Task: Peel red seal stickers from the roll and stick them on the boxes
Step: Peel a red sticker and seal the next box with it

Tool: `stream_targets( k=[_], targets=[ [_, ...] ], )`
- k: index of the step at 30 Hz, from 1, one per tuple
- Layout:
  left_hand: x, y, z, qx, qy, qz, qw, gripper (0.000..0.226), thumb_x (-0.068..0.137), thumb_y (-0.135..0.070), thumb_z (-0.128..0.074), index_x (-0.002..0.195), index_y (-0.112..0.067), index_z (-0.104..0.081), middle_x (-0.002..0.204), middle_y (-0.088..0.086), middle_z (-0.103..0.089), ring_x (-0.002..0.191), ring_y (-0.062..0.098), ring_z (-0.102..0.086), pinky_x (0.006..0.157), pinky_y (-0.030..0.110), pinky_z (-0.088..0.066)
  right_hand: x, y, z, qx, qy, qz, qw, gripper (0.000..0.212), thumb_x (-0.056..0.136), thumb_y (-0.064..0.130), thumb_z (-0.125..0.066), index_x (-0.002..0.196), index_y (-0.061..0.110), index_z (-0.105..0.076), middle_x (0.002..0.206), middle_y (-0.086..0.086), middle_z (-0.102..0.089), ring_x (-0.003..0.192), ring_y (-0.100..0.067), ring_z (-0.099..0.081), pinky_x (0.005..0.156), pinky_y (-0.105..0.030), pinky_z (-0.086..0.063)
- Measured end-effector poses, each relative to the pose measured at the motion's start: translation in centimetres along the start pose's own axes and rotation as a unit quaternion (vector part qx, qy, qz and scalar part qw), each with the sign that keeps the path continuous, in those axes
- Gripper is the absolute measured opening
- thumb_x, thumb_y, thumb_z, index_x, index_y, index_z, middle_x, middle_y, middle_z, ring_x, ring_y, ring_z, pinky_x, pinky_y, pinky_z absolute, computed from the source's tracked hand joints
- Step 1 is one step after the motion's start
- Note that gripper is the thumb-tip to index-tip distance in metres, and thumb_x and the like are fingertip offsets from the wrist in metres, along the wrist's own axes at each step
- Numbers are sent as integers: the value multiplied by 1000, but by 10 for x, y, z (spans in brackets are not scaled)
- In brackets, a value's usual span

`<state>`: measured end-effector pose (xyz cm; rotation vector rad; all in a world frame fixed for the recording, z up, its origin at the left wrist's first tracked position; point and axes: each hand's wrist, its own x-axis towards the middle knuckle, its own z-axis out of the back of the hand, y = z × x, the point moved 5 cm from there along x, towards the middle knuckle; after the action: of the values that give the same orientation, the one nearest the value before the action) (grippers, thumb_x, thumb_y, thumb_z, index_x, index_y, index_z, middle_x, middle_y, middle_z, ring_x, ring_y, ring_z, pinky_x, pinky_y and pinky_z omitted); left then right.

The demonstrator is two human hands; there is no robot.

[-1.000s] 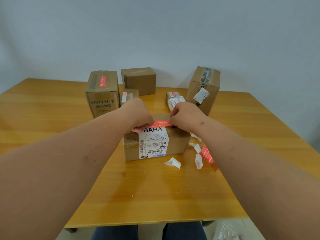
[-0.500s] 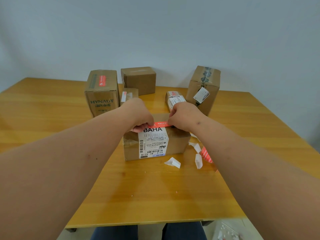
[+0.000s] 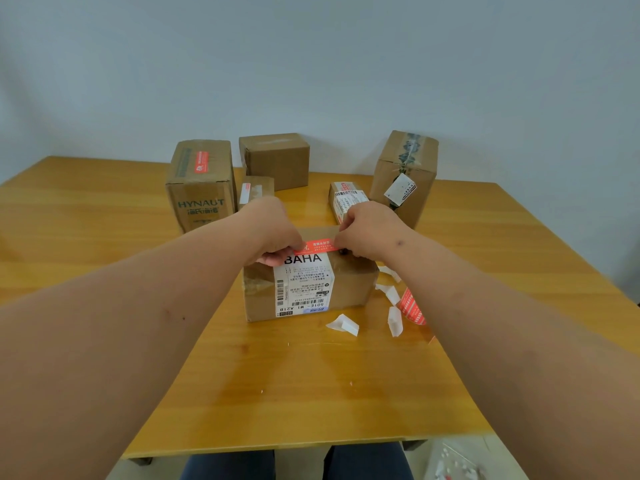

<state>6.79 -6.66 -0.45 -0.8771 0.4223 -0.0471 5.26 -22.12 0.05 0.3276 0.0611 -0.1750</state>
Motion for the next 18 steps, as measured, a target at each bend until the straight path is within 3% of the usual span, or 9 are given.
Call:
stream_targets(
  k=[10, 13, 18],
  targets=[
    [-5, -3, 1, -6, 15, 10, 1000, 20, 86, 3, -67, 71, 0, -54, 51, 10, -53, 33, 11, -41, 33, 17, -36, -4, -3, 2, 62, 17, -25, 998, 23, 91, 21, -53, 109, 10, -62, 103, -10, -65, 96, -25, -64, 86, -36, -56],
    [-6, -3, 4, -13, 17, 20, 1000, 17, 87, 0, -66, 74, 0, -54, 48, 9, -53, 29, 10, -39, 32, 15, -33, -9, -2, 3, 100, 17, -37, 994, 28, 94, 23, -47, 113, 7, -58, 108, -12, -62, 98, -26, -61, 75, -30, -49],
    [-5, -3, 5, 12, 7, 40, 999, 15, 86, -5, -67, 74, -3, -57, 54, 7, -50, 38, 12, -38, 34, 16, -32, -12, 5, 3, 63, 19, -14, 998, 31, 96, 23, -41, 109, 3, -60, 109, -15, -61, 96, -26, -58, 81, -34, -48]
  ],
)
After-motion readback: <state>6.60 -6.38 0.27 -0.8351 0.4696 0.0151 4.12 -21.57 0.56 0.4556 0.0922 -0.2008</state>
